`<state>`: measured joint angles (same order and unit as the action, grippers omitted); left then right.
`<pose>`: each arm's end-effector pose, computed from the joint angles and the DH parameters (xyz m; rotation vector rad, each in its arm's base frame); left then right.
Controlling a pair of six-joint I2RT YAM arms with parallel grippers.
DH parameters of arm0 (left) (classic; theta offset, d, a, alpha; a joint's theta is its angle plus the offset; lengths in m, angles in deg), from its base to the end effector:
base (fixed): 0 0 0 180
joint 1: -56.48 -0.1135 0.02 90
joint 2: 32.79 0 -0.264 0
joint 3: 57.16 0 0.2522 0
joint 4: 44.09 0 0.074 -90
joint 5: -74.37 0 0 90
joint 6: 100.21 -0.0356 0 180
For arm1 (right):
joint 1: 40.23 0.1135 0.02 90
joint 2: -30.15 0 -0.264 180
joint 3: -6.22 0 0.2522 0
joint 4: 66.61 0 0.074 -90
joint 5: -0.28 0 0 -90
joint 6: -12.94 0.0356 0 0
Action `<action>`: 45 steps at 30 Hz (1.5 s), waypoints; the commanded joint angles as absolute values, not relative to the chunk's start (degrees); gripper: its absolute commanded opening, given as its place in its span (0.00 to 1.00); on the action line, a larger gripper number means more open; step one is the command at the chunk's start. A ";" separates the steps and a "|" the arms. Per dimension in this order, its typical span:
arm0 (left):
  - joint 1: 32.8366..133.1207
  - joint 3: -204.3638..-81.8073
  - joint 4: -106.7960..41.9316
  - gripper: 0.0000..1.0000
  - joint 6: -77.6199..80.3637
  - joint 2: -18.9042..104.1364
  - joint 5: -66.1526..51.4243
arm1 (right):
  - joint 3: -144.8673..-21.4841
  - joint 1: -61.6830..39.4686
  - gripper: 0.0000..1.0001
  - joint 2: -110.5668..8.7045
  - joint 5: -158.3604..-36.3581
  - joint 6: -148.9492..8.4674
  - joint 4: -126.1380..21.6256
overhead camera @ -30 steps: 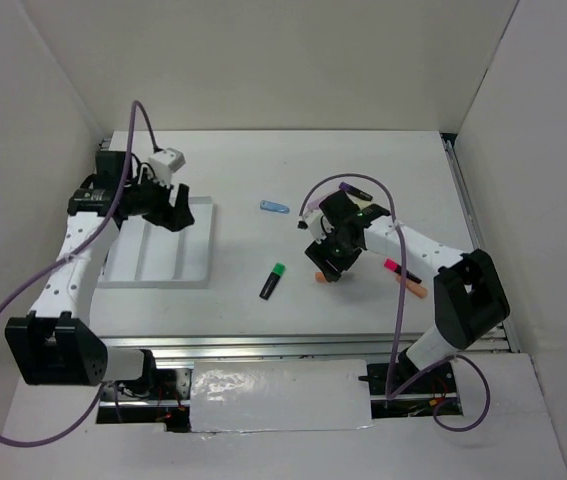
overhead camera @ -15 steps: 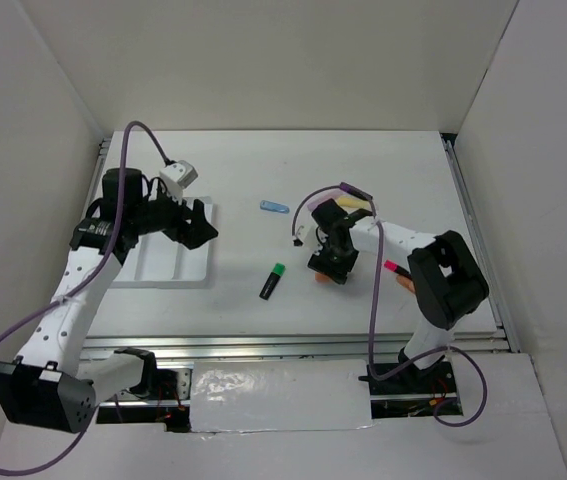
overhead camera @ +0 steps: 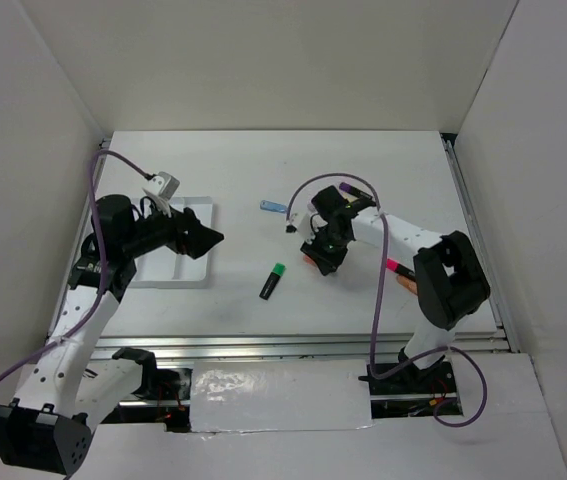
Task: Sort the stationery into containers
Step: Grab a piece of stationery with the right arm, then pass the stationery from the right arm to the left
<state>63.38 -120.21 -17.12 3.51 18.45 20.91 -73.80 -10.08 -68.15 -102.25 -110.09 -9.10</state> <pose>0.1966 -0.0451 0.3441 0.3479 1.8296 -0.8338 0.2765 0.1696 0.1902 -1.5385 2.4268 0.3063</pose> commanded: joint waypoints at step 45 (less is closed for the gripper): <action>75.64 -114.95 -44.47 0.83 35.14 30.05 19.18 | -89.64 -4.11 0.00 -60.99 -132.96 -73.63 -21.38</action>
<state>75.48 -114.73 -37.44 32.53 32.64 17.76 -89.30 -5.16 -61.20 -133.73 -74.84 -18.85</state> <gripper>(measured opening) 0.830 0.337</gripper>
